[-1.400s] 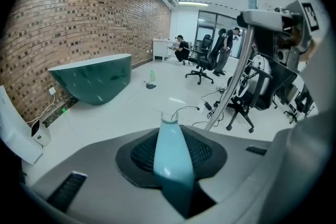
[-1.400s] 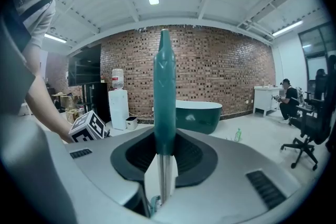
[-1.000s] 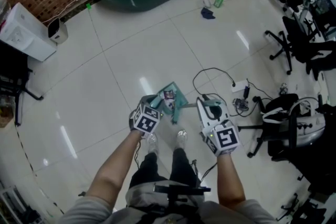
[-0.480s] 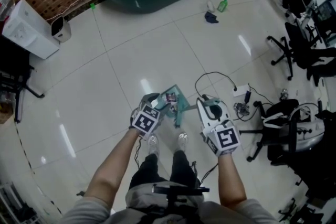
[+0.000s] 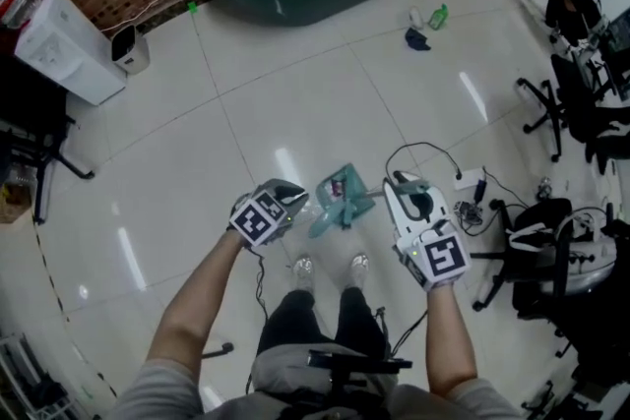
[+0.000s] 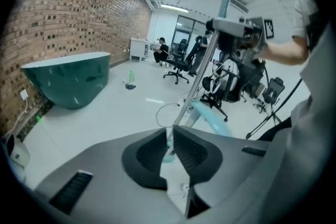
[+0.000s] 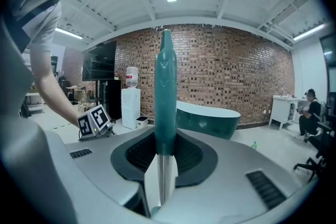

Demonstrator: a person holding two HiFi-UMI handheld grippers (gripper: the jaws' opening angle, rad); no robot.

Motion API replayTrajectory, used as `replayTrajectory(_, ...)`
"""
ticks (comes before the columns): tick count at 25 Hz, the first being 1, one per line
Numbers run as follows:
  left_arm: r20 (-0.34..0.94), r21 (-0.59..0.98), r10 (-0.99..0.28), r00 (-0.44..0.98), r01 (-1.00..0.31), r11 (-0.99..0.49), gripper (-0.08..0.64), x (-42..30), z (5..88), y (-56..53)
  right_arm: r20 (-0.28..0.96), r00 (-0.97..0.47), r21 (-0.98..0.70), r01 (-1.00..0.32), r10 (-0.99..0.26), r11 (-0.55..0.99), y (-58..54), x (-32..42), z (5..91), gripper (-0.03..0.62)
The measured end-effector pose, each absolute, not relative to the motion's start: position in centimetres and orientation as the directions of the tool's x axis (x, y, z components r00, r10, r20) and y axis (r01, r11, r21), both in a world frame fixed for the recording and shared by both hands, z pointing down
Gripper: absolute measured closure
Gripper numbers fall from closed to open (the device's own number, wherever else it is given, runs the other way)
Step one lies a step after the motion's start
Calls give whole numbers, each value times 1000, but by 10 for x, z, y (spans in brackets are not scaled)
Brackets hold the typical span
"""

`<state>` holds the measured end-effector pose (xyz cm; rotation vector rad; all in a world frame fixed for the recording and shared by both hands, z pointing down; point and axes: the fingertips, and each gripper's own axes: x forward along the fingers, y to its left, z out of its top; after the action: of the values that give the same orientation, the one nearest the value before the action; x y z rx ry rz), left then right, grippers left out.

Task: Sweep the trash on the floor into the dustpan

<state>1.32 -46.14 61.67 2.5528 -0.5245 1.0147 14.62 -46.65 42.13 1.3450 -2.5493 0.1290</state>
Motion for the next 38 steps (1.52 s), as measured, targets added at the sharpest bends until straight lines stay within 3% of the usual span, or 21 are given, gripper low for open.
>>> replayTrajectory(1, 731, 147, -200, 653, -437, -888, 546, 9, 630, -461, 267, -539, 52, -820, -799, 571, -468, 142, 421, 514)
replayTrajectory(4, 761, 134, -111, 640, -322, -937, 544, 12, 656, -447, 270, -548, 69, -809, -792, 584, -474, 123, 420, 514)
replayTrajectory(5, 762, 148, -63, 644, -269, -952, 519, 18, 663, -440, 271, -555, 77, -802, -787, 592, -475, 118, 418, 514)
replayTrajectory(8, 781, 180, 77, 619, -107, -978, 344, 34, 682, -421, 268, -581, 93, -778, -768, 621, -477, 103, 412, 514)
replayTrajectory(11, 776, 162, 103, 622, -39, -986, 308, 46, 687, -423, 262, -607, 67, -764, -750, 642, -474, 89, 407, 515)
replayTrajectory(14, 748, 104, 70, 660, -13, -994, 304, 61, 687, -437, 256, -636, 26, -748, -727, 663, -472, 77, 407, 516)
replayTrajectory(20, 694, 57, 118, 711, 110, -992, 301, 95, 672, -438, 224, -648, -37, -752, -728, 658, -466, 72, 405, 515)
replayTrajectory(27, 660, 55, 225, 717, 252, -966, 291, 102, 669, -431, 194, -615, -178, -789, -765, 589, -463, 77, 404, 506)
replayTrajectory(34, 682, -133, 305, 665, 523, -842, 296, 118, 654, -421, 124, -586, -214, -804, -800, 556, -458, 83, 397, 500)
replayTrajectory(38, 642, -99, 375, 669, 558, -824, 311, 123, 656, -415, 106, -567, -235, -813, -817, 533, -458, 91, 397, 499)
